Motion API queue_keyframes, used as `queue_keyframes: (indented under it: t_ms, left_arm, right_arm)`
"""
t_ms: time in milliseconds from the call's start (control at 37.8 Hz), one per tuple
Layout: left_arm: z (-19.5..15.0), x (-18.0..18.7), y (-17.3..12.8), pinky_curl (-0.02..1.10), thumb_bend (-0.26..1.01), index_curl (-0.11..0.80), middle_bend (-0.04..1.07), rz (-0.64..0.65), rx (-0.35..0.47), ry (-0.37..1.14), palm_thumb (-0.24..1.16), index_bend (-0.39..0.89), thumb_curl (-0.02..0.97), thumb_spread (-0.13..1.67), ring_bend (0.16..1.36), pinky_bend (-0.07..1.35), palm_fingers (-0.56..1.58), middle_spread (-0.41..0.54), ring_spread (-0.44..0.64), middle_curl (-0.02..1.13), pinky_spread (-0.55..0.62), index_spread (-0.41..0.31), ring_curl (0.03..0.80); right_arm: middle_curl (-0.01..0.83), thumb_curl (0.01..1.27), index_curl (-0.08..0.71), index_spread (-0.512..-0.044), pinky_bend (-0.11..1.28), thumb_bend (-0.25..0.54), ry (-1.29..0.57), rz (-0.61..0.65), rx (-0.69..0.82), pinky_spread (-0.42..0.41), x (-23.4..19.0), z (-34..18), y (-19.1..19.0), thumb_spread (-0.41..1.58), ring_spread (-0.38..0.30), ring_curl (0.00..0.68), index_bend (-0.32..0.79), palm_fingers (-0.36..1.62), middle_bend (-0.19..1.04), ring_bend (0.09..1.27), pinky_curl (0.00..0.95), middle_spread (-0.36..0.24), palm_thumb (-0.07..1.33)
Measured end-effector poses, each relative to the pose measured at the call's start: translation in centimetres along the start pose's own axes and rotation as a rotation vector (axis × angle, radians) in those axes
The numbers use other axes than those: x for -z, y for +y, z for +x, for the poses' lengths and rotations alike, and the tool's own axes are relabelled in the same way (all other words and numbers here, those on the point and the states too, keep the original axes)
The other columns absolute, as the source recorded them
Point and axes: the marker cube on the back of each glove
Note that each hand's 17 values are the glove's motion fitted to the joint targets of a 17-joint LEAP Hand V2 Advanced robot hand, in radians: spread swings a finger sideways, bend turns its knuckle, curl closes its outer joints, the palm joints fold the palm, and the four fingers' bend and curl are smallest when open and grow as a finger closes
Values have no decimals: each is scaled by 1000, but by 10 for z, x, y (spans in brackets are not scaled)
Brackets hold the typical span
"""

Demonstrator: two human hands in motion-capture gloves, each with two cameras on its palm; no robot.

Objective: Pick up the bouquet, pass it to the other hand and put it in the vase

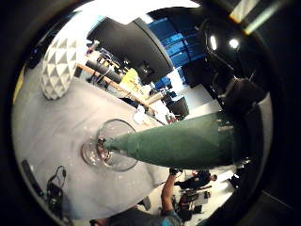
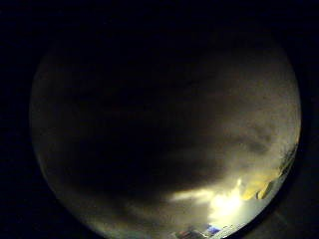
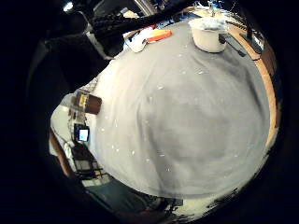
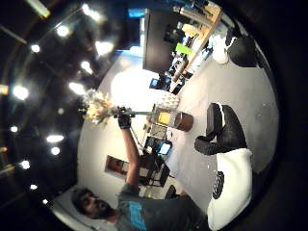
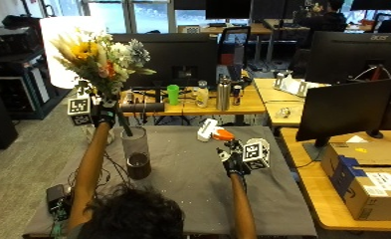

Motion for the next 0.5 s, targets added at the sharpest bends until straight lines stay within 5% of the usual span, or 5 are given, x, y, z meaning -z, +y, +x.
queue_keyframes:
  t_ms: [132, 238, 318, 503]
  left_arm:
    - [-21, -14, -14, 427, -11, 248, 548, 17, 47, 36, 746, 66, 265, 1221, 690, 245, 907, -307, -315, 610, -169, -211, 454]
    - [-38, -17, -19, 495, -15, 111, 492, 31, 53, 43, 745, -226, 263, 1208, 768, 406, 446, -252, -268, 620, -21, -158, 496]
    - [-47, -19, -16, 527, -20, 37, 349, 38, 51, -4, 741, -206, 264, 1177, 819, 569, 168, -157, -183, 587, 107, -131, 501]
    - [-69, -23, -7, 516, -33, -35, 172, -7, 59, -33, 726, -100, 270, 1072, 872, 782, -113, 115, 76, 454, 286, -32, 443]
  right_arm:
    - [434, 556, 410, -281, 416, -16, 3, 9, 10, 292, 4, 6, -1, 1049, 48, 354, 148, 771, 233, 252, 363, -40, 1004]
    - [432, 553, 404, -281, 399, -16, -5, 9, -4, 298, 13, 0, 10, 1051, 50, 357, 150, 772, 222, 243, 361, -39, 1004]
    - [432, 550, 400, -280, 390, -16, -15, 19, -7, 303, 17, 3, 10, 1050, 51, 359, 149, 775, 214, 238, 362, -37, 1006]
    - [432, 545, 396, -281, 353, -16, -25, 25, 2, 307, 19, 5, 8, 1050, 51, 362, 156, 781, 198, 220, 358, -35, 1008]
